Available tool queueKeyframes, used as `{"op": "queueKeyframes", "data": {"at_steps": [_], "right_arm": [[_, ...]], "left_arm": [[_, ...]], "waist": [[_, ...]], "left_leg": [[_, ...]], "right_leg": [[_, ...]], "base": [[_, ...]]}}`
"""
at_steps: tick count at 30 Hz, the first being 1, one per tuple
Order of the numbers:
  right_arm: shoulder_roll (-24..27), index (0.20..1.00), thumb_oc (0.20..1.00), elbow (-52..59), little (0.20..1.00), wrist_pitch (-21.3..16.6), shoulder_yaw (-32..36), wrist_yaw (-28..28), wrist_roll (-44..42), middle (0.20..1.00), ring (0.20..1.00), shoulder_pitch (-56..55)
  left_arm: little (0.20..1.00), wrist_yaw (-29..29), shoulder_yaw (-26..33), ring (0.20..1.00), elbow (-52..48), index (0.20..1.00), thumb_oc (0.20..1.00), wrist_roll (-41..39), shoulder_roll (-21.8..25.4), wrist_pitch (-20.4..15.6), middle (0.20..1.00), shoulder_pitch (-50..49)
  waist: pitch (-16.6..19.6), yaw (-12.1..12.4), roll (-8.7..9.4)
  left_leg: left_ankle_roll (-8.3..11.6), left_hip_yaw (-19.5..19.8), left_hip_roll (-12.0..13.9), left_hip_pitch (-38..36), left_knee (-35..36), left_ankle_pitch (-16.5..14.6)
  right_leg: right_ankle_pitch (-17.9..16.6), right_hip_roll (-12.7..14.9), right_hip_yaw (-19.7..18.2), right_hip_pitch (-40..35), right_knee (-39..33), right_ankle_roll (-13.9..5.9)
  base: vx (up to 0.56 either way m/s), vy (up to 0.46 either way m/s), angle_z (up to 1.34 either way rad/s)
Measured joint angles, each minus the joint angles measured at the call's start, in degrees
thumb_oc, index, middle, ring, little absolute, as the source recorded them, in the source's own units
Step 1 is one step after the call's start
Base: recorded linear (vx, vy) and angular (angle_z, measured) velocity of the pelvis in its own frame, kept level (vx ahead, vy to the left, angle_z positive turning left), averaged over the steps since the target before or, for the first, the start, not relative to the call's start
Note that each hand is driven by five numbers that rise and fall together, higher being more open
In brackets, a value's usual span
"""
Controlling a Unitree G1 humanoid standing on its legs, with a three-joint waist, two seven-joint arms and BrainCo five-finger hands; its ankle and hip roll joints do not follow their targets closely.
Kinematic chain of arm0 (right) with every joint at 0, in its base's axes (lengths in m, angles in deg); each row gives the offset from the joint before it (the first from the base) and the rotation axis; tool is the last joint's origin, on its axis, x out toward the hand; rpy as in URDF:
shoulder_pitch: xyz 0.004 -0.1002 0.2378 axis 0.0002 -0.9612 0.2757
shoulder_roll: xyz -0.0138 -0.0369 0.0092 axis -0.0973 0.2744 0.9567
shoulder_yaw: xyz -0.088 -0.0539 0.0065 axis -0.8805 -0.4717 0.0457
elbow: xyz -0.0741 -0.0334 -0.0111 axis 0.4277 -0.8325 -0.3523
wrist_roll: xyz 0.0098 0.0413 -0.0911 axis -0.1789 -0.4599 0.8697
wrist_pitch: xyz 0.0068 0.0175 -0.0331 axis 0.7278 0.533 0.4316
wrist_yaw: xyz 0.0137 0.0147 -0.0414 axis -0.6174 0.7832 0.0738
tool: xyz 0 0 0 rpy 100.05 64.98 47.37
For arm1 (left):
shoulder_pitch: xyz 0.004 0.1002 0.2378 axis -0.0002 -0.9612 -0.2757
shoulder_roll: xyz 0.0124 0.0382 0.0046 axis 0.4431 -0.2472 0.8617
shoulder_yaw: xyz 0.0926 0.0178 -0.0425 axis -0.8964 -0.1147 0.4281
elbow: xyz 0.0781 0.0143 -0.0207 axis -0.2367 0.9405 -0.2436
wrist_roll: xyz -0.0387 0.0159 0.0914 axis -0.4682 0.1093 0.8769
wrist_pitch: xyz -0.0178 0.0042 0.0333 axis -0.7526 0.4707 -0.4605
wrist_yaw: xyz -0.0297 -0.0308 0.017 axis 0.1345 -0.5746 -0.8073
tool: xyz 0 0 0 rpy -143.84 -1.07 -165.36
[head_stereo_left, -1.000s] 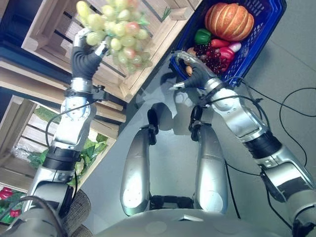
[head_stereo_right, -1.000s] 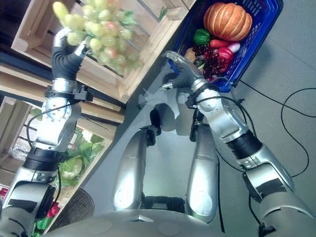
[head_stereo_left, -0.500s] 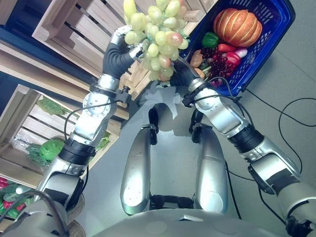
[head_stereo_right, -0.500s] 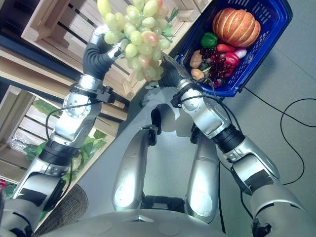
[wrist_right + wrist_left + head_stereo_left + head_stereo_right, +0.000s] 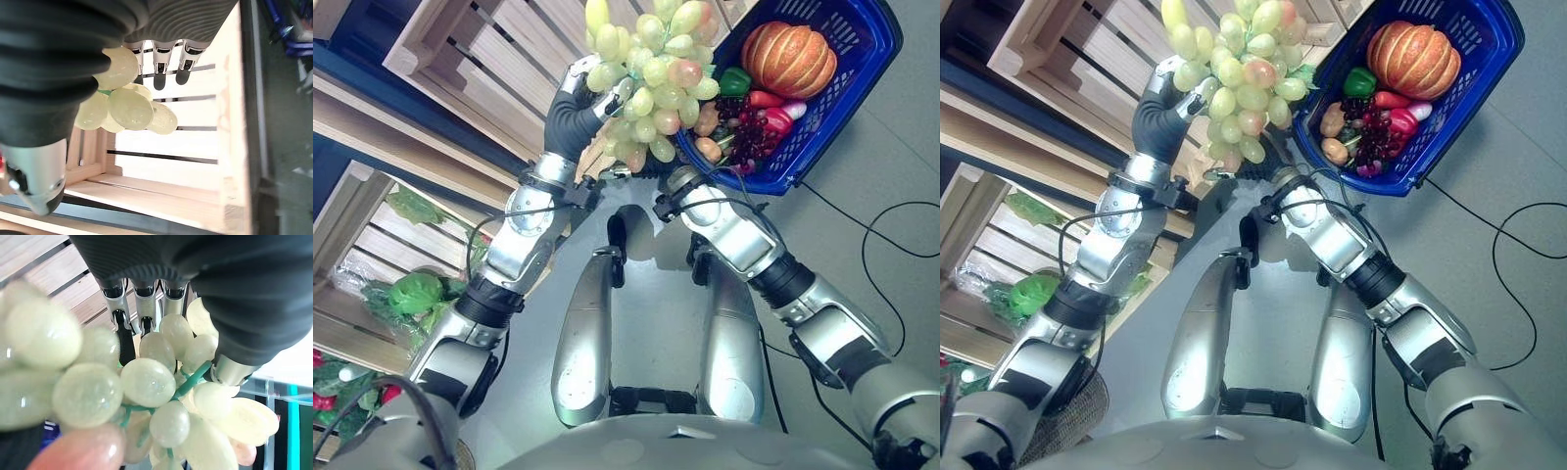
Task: Pick up fruits and vegetables into the basket
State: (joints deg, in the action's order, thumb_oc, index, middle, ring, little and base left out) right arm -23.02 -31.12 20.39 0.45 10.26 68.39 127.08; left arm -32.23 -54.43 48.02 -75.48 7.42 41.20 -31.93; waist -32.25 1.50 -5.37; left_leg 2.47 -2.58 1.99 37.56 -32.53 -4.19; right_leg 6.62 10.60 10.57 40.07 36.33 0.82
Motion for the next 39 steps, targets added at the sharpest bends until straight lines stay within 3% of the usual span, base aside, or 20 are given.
{"op": "queueKeyframes", "data": {"at_steps": [7,8,9,10,11,12,13,14,20,21,39], "right_arm": [[-0.1,1.0,1.0,0.08,1.0,-2.38,0.14,0.98,-3.14,1.0,1.0,-0.24],[-0.07,0.95,0.95,0.17,0.95,-2.49,0.16,0.92,-3.81,0.95,0.95,-0.38],[-0.07,0.624,0.624,0.19,0.624,-2.64,0.18,0.78,-4.92,0.624,0.624,-0.55],[-0.07,0.517,0.517,0.2,0.517,-2.75,0.2,0.72,-5.29,0.517,0.517,-0.65],[-0.07,0.721,0.721,0.27,0.721,-3.1,0.25,0.74,-5.62,0.721,0.721,-1.08],[-0.08,0.868,0.868,0.42,0.868,-3.6,0.47,0.69,-5.68,0.868,0.868,-1.7],[-0.08,0.661,0.661,0.58,0.661,-3.69,0.55,0.7,-5.68,0.661,0.661,-2.11],[-0.04,0.2,0.2,0.65,0.2,-3.95,0.74,0.71,-5.66,0.2,0.2,-2.81],[0.03,0.2,0.2,1.1,0.2,-5.01,1.21,-0.88,-5.64,0.2,0.2,-3.61],[0.09,1.0,1.0,1.26,1.0,-5.0,1.22,-1.52,-5.67,1.0,1.0,-3.62],[0.52,1.0,1.0,1.05,1.0,-0.92,1.21,-1.63,-4.61,1.0,1.0,-3.67]], "left_arm": [[0.2,1.13,-1.87,0.2,0.0,0.2,0.2,-1.24,-1.97,0.01,0.2,-0.37],[0.2,1.29,-1.99,0.2,0.0,0.2,0.2,-1.24,-1.96,0.04,0.2,-0.42],[0.2,1.48,-2.02,0.2,0.0,0.2,0.2,-1.25,-1.96,0.05,0.2,-0.52],[0.2,1.54,-2.02,0.2,0.0,0.2,0.2,-1.25,-1.96,0.05,0.2,-0.53],[0.2,1.64,-2.04,0.2,0.0,0.2,0.2,-1.26,-1.97,0.05,0.2,-0.64],[0.2,1.64,-2.04,0.2,0.0,0.2,0.2,-1.26,-1.97,0.05,0.2,-0.82],[0.2,1.64,-2.04,0.2,0.0,0.2,0.2,-1.26,-1.97,0.05,0.2,-1.01],[0.2,1.66,-2.05,0.2,0.0,0.2,0.2,-1.25,-1.98,0.05,0.2,-1.61],[0.2,1.89,-2.04,0.2,0.0,0.2,0.2,-1.26,-1.97,0.05,0.2,-2.03],[0.2,1.89,-2.04,0.2,0.0,0.2,0.2,-1.26,-1.96,0.05,0.2,-2.05],[0.2,3.17,-1.97,0.2,0.01,0.2,0.2,-1.1,-1.88,-3.22,0.2,-1.99]], "waist": [[0.0,-0.08,0.01],[0.0,-0.09,0.01],[0.0,-0.11,0.01],[0.0,-0.12,0.01],[0.0,-0.11,0.01],[0.0,-0.1,0.01],[-0.01,-0.11,0.02],[-0.01,-0.12,0.02],[-0.15,-0.1,0.25],[-0.15,-0.07,0.26],[-0.17,-0.2,0.32]], "left_leg": [[-0.16,0.17,-0.03,0.0,-0.05,-0.08],[-0.17,0.19,-0.02,0.01,-0.05,-0.08],[-0.17,0.21,-0.02,0.01,-0.02,-0.08],[-0.17,0.21,-0.02,0.01,0.0,-0.08],[-0.17,0.24,-0.02,0.03,0.04,-0.08],[-0.16,0.26,-0.02,0.07,0.07,-0.08],[-0.15,0.28,-0.02,0.09,0.11,-0.08],[-0.16,0.29,-0.04,0.12,0.26,-0.08],[-0.2,0.29,-0.13,0.11,0.74,0.01],[-0.2,0.29,-0.16,0.11,0.75,0.01],[-0.57,0.29,-0.38,0.06,0.22,0.2]], "right_leg": [[0.26,0.07,0.22,-0.26,-0.33,-0.4],[0.28,0.07,0.24,-0.25,-0.33,-0.43],[0.28,0.07,0.27,-0.25,-0.34,-0.43],[0.29,0.07,0.28,-0.25,-0.35,-0.43],[0.31,0.07,0.32,-0.25,-0.38,-0.45],[0.33,0.08,0.38,-0.24,-0.42,-0.47],[0.34,0.08,0.41,-0.23,-0.44,-0.48],[0.34,0.1,0.49,-0.23,-0.59,-0.48],[0.18,0.28,0.76,-0.24,-0.46,-0.22],[0.19,0.31,0.78,-0.24,-0.46,-0.22],[0.38,0.63,0.67,-0.32,-0.16,-0.58]], "base": [[0.0,0.0,0.0],[0.0,0.0,0.0],[0.0,0.0,0.0],[0.0,0.0,0.0],[0.0,0.0,0.0],[0.0,0.0,0.0],[0.0,0.0,0.0],[0.0,0.0,0.0],[0.0,0.0,0.0],[0.0,0.0,0.0],[0.0,0.0,0.0]]}}
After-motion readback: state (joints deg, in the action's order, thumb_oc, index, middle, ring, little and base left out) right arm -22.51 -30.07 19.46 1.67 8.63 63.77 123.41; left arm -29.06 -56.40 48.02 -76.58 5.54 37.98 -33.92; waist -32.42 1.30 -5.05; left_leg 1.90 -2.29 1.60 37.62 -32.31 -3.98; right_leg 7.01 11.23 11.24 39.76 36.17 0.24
